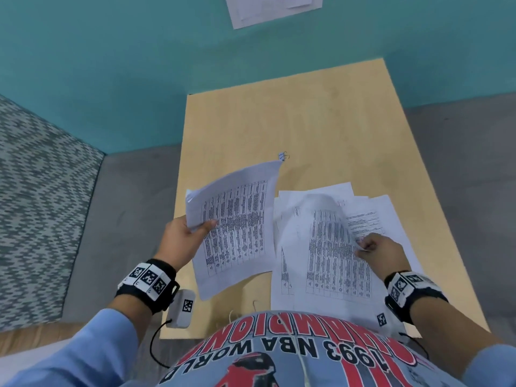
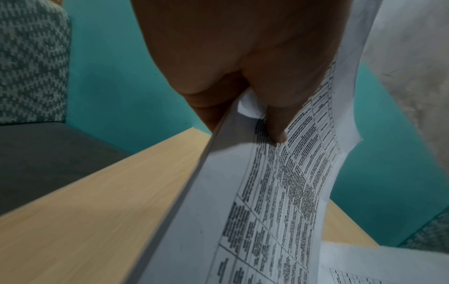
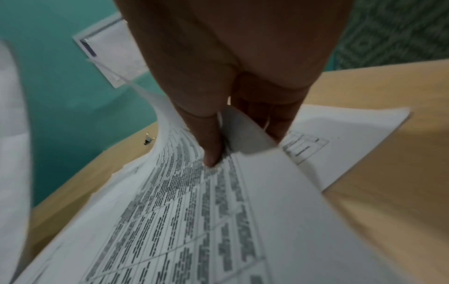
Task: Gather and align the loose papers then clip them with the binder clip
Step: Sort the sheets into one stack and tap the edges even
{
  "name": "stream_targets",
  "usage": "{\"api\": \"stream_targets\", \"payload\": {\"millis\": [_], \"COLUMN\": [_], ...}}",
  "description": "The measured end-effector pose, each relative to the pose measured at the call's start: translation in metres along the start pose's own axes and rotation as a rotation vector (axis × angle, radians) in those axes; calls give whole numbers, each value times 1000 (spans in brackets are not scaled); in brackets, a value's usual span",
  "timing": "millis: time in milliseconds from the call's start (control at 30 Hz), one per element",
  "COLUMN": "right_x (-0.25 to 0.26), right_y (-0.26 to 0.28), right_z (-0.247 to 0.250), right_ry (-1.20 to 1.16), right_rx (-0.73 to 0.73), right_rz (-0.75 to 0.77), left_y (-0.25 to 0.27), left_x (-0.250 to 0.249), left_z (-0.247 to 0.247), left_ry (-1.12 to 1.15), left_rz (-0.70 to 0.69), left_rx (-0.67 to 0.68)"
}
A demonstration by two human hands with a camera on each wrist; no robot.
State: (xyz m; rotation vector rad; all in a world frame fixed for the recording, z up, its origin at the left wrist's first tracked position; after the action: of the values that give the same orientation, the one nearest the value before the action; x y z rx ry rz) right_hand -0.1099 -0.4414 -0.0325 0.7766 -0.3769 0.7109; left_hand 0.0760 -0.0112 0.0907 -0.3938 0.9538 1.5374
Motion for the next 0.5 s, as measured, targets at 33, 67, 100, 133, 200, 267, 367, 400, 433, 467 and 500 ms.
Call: {"api": "stream_targets", "payload": {"millis": [33,67,100,133,200,267,367,400,433,467,500], "right_x": [1,2,2,3,0,-3,2,7,14,22,31], "right_y": [6,13,20,28,37,38,18,7,-4,-15,-26], "right_z": [5,10,17,24,43,61,76,75,73,68,60], "right_ry": [-10,-11,9,42,114,160,290,332,375,416,472], "right_rx": [8,31,57,79,91,92,95,97,94,91,94], "right_rz": [64,131,197,261,367,424,481,505,530,564,595], "left_y": [-3,-7,-10,-14,-20,-23,-17,-13,-7,-2,6], "left_x": [-3,-6,-10,-13,-20,-28,-31,-32,-32,-31,-31], "left_z": [-1,-2,-3,-3,-2,-1,1,2,3,5,6], "left_ry": [-17,-41,-65,-80,-79,-73,-24,-17,-21,-28,-41], "left_rz": [-4,-11,-16,-22,-36,-46,-31,-27,-22,-11,-1], "left_rx": [-4,-11,-21,-37,-71,-107,-147,-162,-179,-194,-204]}}
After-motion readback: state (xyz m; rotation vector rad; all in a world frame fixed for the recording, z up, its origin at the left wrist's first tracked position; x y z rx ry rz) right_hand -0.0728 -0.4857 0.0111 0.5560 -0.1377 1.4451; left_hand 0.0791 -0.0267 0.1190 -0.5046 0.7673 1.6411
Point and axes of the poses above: each hand's wrist, its own y-axis away from the middle knuckle, its own z-axis out of the back of the hand, x = y × z, the point moved 4 cm from there along -y, towards the middle knuckle, and after that the axes turned 1 degree about -x, right-handed, at the moved point
